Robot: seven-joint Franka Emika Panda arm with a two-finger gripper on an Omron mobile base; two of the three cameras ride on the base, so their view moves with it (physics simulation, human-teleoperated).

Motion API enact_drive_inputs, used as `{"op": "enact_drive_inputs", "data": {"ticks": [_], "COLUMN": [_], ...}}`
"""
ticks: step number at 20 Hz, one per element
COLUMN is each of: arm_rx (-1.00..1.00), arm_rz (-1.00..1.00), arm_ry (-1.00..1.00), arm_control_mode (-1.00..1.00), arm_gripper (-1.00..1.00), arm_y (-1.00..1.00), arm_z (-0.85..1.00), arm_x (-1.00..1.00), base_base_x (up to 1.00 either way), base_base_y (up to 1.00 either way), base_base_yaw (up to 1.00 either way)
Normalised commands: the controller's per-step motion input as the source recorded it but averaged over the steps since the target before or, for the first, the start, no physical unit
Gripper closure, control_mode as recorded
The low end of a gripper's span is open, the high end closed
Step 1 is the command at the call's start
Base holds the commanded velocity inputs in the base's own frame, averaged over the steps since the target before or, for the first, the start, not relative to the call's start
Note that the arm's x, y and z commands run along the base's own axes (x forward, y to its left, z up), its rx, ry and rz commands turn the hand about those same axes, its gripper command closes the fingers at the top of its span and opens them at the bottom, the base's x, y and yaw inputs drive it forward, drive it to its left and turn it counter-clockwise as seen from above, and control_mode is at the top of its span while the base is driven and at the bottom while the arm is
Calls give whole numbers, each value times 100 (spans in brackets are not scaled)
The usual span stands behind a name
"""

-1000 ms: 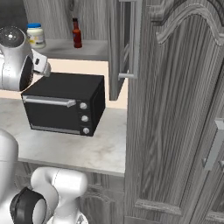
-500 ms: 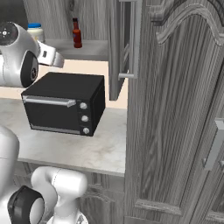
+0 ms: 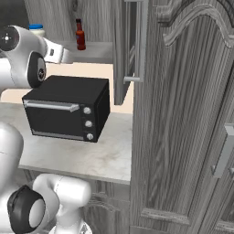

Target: Move the mayonnaise and condiment bottle from the cabinet to the dining counter.

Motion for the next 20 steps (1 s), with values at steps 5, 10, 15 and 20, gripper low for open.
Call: {"op": "enact_drive_inputs", "data": {"ticks": [5, 10, 15, 20], "arm_rx": [-2, -8, -9, 0], "arm_rz": [3, 4, 1, 0], "arm_ry": [-8, -15, -14, -3], "arm_control_mode": [-100, -100, -100, -100], "arm_gripper": [-100, -100, -100, -100], "arm_y": [0, 0, 0, 1], "arm_z": [16, 16, 15, 1], "arm_x": [53, 28, 2, 5], "base_base_x": [0, 0, 0, 0], "base_base_y": [0, 0, 0, 0], "base_base_yaw": [0, 0, 0, 0]}}
